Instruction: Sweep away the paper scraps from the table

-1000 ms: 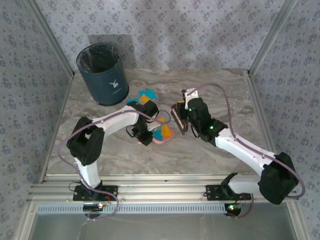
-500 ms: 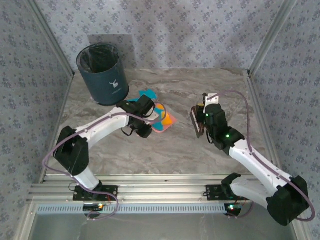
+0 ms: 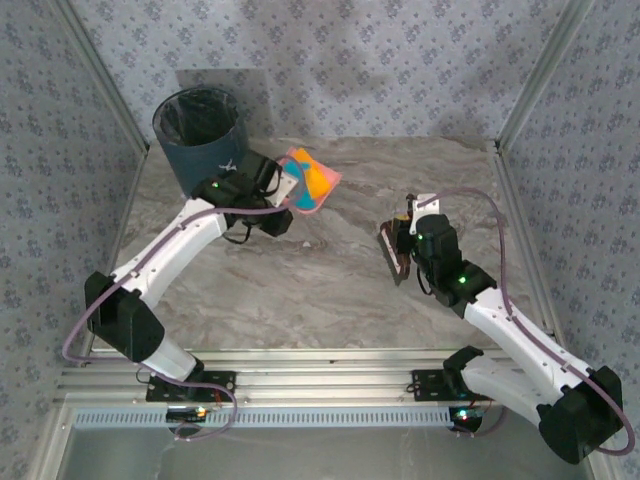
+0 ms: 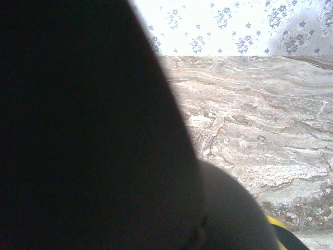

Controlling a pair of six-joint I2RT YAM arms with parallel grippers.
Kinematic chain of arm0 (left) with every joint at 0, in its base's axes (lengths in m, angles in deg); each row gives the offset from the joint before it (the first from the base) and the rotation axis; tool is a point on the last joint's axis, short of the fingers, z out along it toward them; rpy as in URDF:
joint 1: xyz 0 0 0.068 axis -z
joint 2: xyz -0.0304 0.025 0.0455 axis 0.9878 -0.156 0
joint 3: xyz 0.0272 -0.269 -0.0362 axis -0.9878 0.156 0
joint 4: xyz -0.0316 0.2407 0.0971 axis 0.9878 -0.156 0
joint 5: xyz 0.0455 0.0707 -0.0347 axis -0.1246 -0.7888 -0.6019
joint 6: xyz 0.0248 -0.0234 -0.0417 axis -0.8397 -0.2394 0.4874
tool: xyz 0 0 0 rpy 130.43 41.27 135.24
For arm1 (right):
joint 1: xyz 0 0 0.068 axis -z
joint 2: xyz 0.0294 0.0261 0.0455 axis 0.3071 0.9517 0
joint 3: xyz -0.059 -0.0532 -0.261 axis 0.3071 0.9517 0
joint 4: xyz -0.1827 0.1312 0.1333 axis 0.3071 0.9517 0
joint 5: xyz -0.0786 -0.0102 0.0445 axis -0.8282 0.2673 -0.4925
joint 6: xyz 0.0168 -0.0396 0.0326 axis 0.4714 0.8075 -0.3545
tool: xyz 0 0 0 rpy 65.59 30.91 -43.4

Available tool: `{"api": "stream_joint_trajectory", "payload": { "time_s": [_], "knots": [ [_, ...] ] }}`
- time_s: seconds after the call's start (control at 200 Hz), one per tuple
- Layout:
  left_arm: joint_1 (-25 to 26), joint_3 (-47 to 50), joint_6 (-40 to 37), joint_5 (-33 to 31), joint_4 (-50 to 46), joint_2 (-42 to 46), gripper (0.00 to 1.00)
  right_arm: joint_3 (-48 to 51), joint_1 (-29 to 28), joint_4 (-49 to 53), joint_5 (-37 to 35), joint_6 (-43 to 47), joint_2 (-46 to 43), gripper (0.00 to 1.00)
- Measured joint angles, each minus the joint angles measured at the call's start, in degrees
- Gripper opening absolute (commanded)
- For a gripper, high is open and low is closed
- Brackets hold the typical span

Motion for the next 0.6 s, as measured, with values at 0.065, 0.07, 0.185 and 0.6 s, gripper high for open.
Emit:
{"api": "stream_joint_trajectory", "payload": {
  "time_s": [0.065,0.07,0.185,0.6],
  "knots": [
    [-1.31,-2.23,0.63,0.7,-0.63,-0.02,0.0,0.0,0.15,0.0,0.39,0.0,-0.02,0.0],
    [-1.4,-2.36,0.66,0.74,-0.66,-0.04,0.0,0.0,0.17,0.0,0.42,0.0,-0.02,0.0],
    [-3.85,-6.58,1.53,2.23,-1.57,-0.28,0.0,0.04,0.39,0.0,0.83,0.0,-0.02,0.0],
    [-13.55,-20.24,3.93,9.42,-3.74,-6.49,0.0,0.59,0.55,-0.04,2.49,-0.7,-0.02,0.0]
  ]
}}
